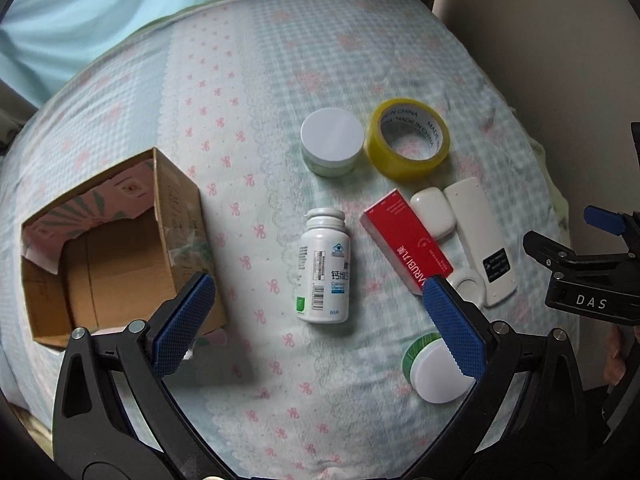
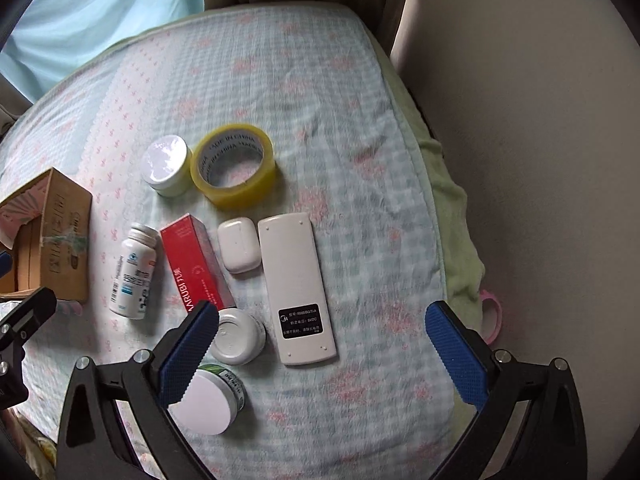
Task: Organize rigid objects
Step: 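Grasp the white vitamin bottle with left tool while right tool grasps the white remote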
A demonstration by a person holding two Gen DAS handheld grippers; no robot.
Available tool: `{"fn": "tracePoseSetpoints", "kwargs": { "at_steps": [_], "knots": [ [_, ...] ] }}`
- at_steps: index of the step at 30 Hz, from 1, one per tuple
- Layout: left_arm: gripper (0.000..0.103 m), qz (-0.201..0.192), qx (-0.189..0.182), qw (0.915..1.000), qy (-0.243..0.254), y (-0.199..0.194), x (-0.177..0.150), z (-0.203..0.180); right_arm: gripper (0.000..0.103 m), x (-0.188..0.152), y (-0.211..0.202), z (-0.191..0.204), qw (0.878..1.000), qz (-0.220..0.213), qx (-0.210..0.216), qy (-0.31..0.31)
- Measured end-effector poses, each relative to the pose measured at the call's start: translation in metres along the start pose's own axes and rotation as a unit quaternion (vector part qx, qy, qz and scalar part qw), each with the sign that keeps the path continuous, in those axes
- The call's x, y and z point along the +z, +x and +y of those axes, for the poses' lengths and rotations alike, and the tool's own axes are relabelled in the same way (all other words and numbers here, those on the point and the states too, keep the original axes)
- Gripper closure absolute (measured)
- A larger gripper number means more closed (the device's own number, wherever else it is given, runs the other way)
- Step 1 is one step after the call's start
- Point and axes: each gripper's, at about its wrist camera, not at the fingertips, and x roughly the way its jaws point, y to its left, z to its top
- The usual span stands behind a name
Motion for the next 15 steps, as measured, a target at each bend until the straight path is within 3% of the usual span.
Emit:
{"fn": "tracePoseSetpoints", "kwargs": {
  "at_steps": [7,12,15],
  "knots": [
    [0.002,0.064,0.015,0.9977,0.013,0.066,0.008,0.000,0.016,0.010,0.081,0.014,0.996,0.080,0.007,-0.035],
    [0.006,0.092,0.022,0.9949,0.035,0.099,0.006,-0.002,0.016,0.008,0.104,0.022,0.992,0.114,0.016,-0.050],
    [0.015,0.112,0.015,0.9928,0.040,0.115,0.003,-0.002,0.020,0.007,0.111,0.028,0.990,0.122,0.008,-0.072]
  ]
}}
